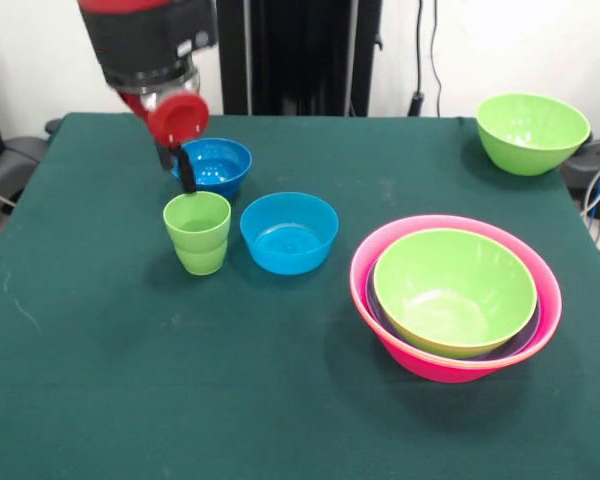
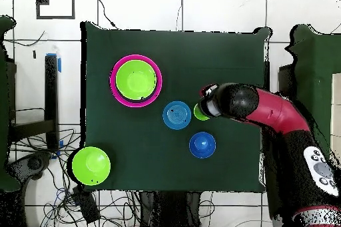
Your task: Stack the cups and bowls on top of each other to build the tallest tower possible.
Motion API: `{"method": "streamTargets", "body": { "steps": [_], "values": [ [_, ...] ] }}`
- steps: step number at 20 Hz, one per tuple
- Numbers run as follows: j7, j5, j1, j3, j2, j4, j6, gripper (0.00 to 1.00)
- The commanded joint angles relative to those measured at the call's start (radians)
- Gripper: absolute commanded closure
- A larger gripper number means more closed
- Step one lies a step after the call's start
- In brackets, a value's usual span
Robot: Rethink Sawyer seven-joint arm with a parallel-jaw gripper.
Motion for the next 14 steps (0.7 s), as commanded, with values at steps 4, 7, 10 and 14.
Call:
{"method": "streamTargets", "body": {
  "steps": [4, 7, 10, 14],
  "values": [
    [-0.053, 0.033, 0.054, 0.083, -0.054, 0.144, 0.036, 0.0],
    [-0.03, 0.059, 0.054, 0.106, -0.019, 0.168, -0.04, 0.0],
    [-0.021, 0.077, 0.051, 0.121, 0.008, 0.175, -0.083, 0.0],
    [0.002, 0.096, 0.06, 0.13, 0.044, 0.175, -0.154, 0.0]
  ]
}}
